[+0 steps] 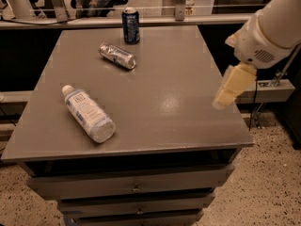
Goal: Pick pepsi can
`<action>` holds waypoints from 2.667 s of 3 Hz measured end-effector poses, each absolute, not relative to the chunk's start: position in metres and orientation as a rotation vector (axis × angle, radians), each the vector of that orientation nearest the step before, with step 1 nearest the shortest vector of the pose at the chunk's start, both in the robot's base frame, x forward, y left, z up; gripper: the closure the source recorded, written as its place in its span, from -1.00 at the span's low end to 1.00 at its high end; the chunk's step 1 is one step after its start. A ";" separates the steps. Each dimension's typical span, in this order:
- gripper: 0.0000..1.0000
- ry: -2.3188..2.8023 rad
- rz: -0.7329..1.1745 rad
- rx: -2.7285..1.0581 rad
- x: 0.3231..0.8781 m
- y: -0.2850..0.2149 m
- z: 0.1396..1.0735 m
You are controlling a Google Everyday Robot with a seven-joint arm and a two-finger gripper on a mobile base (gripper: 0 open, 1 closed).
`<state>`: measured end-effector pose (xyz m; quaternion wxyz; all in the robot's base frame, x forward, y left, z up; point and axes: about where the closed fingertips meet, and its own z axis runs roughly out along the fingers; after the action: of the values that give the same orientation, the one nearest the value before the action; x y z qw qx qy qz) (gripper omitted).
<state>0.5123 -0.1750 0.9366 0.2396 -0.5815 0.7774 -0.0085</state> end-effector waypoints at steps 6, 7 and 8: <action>-1.00 1.827 0.315 -0.961 0.759 -0.069 0.924; -1.00 1.769 0.370 -0.917 0.797 -0.046 0.930; -1.00 1.728 0.418 -0.892 0.828 -0.023 0.930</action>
Offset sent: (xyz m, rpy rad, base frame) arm 0.2127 0.0690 -0.0172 0.4858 -0.2077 -0.1738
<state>0.8280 -0.0226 0.9296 0.5447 -0.3759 0.7286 0.1764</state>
